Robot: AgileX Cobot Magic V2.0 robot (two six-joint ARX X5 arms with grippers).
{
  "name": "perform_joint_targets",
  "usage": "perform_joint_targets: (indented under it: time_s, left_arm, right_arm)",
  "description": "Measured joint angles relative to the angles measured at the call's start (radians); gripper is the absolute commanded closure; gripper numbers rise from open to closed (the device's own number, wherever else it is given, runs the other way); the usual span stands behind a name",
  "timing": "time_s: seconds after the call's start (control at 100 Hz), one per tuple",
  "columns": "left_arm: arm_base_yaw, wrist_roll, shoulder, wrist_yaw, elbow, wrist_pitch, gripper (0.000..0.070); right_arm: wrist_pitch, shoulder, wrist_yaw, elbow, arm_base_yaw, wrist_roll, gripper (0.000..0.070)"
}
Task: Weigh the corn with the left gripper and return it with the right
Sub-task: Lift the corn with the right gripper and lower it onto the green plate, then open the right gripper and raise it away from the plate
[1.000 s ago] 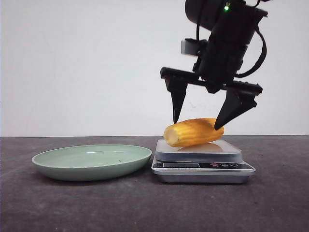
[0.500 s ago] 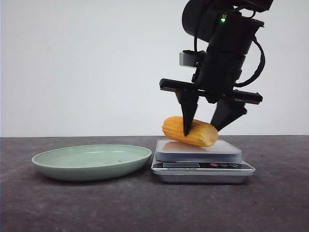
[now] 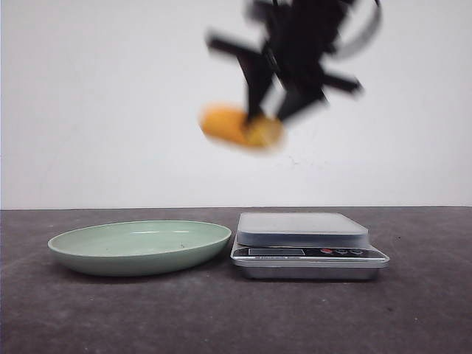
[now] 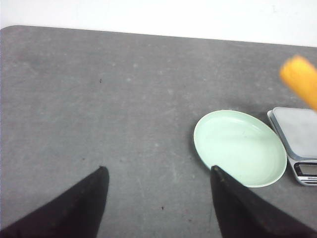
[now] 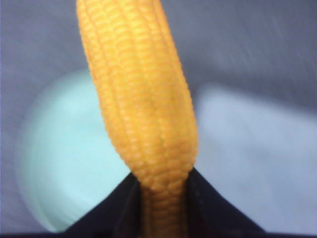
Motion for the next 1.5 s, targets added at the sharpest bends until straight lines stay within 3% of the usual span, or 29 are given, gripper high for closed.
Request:
perform_joint_targets:
  time_s: [0.35, 0.84, 1.301, 1.341, 1.451, 1.501]
  left_arm:
    - [0.0, 0.0, 0.0, 0.0, 0.0, 0.004, 0.0309]
    - [0.0, 0.0, 0.0, 0.0, 0.0, 0.006, 0.0309]
    - [0.0, 0.0, 0.0, 0.0, 0.0, -0.005, 0.0309]
    - [0.0, 0.0, 0.0, 0.0, 0.0, -0.005, 0.0309]
    - [0.0, 0.0, 0.0, 0.0, 0.0, -0.006, 0.0309]
    - [0.0, 0.0, 0.0, 0.0, 0.0, -0.007, 0.0309]
  right_arm:
    - [-0.021, 0.127, -0.014, 0.256, 0.079, -0.037, 0.07]
    - [-0.032, 0.422, -0.013, 0.261, 0.148, 0.006, 0.07]
    - [-0.135, 0.464, 0.035, 0.261, 0.147, 0.023, 0.0698]
    - [-0.137, 0.464, 0.034, 0.261, 0.147, 0.023, 0.0654]
    - [-0.138, 0.464, 0.035, 0.261, 0.147, 0.023, 0.0403]
    - [-0.137, 0.464, 0.035, 0.261, 0.148, 0.024, 0.0342]
